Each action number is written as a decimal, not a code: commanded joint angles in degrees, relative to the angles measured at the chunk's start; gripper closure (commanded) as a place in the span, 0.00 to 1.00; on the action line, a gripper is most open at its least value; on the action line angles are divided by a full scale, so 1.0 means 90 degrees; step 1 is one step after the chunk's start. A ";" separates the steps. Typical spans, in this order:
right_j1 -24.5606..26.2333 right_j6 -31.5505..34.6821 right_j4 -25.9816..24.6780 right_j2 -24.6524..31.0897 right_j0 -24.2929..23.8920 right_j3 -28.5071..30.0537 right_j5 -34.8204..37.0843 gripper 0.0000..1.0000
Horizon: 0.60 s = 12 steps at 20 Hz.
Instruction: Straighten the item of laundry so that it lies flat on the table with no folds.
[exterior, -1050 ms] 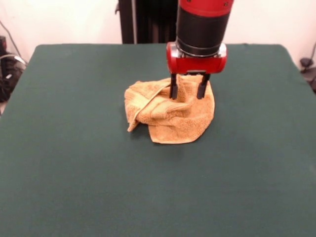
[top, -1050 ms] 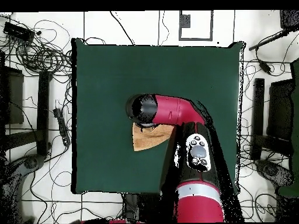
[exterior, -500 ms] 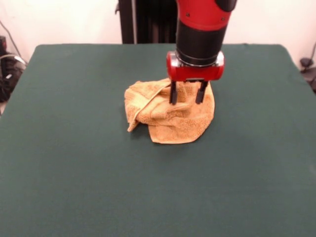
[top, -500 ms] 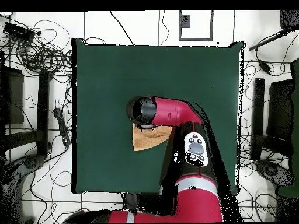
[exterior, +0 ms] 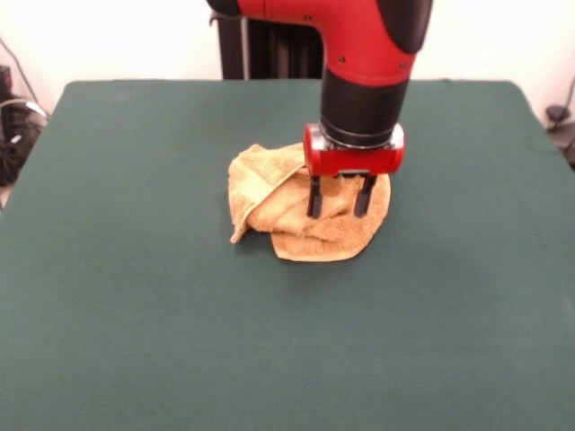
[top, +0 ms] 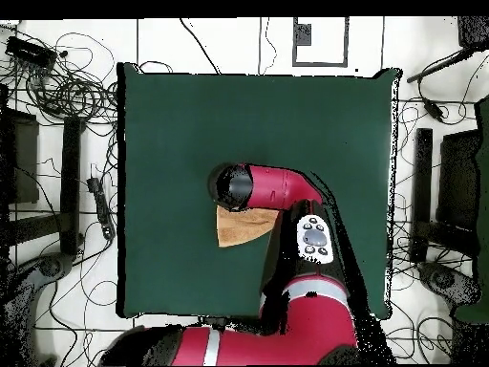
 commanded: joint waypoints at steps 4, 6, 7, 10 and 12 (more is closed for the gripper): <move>0.0546 0.1152 -0.0023 0.0152 0.0248 0.0274 -0.0507 0.00; 0.0568 0.1124 -0.0002 0.0136 0.0266 0.0223 -0.0468 0.00; 0.0549 0.1117 0.0006 0.0133 0.0271 0.0239 -0.0460 0.00; 0.0500 0.1065 0.0015 0.0132 0.0282 0.0232 -0.0348 0.00; 0.0455 0.1027 0.0014 0.0142 0.0279 0.0243 -0.0281 0.00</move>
